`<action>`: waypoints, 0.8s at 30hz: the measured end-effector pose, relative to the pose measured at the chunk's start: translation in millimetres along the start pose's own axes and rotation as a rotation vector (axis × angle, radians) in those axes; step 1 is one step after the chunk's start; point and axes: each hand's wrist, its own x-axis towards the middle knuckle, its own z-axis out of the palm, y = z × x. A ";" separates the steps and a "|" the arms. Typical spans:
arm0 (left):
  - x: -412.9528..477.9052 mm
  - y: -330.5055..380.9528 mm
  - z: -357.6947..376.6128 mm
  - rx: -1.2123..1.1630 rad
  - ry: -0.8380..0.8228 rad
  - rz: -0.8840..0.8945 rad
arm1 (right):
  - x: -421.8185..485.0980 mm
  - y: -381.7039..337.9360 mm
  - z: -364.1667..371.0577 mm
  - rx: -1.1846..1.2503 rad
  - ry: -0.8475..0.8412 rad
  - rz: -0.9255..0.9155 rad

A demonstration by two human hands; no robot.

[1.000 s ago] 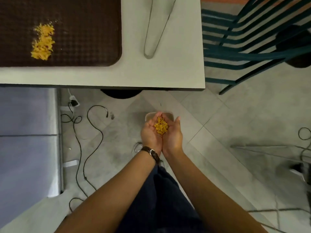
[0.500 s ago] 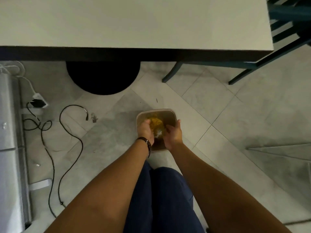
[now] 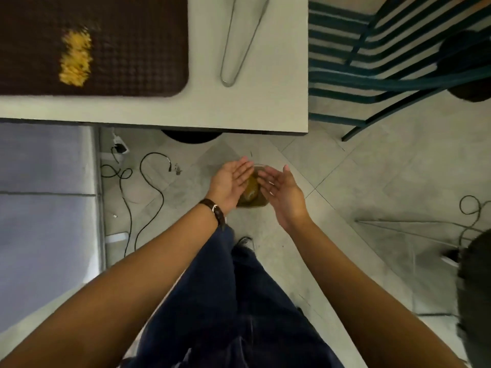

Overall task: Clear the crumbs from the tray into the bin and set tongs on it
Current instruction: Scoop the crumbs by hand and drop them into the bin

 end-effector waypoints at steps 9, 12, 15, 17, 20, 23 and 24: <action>-71.0 108.9 -14.0 0.004 -0.148 0.221 | -43.1 -67.7 95.4 -0.145 -0.245 -0.165; -62.1 164.1 -37.1 0.023 -0.141 0.292 | -23.4 -81.0 148.5 -0.177 -0.272 -0.179; -52.0 222.8 -64.8 0.043 -0.128 0.329 | 1.5 -85.7 203.5 -0.164 -0.260 -0.176; -46.1 266.5 -86.2 0.062 -0.095 0.337 | 17.7 -86.9 244.3 -0.156 -0.240 -0.144; -36.7 321.8 -116.9 0.096 -0.047 0.321 | 41.0 -84.2 298.1 -0.171 -0.206 -0.091; -23.5 365.9 -145.3 0.112 -0.017 0.310 | 64.6 -75.1 340.9 -0.234 -0.167 -0.099; -21.0 375.3 -151.9 0.114 -0.010 0.306 | 69.0 -70.9 348.9 -0.276 -0.152 -0.118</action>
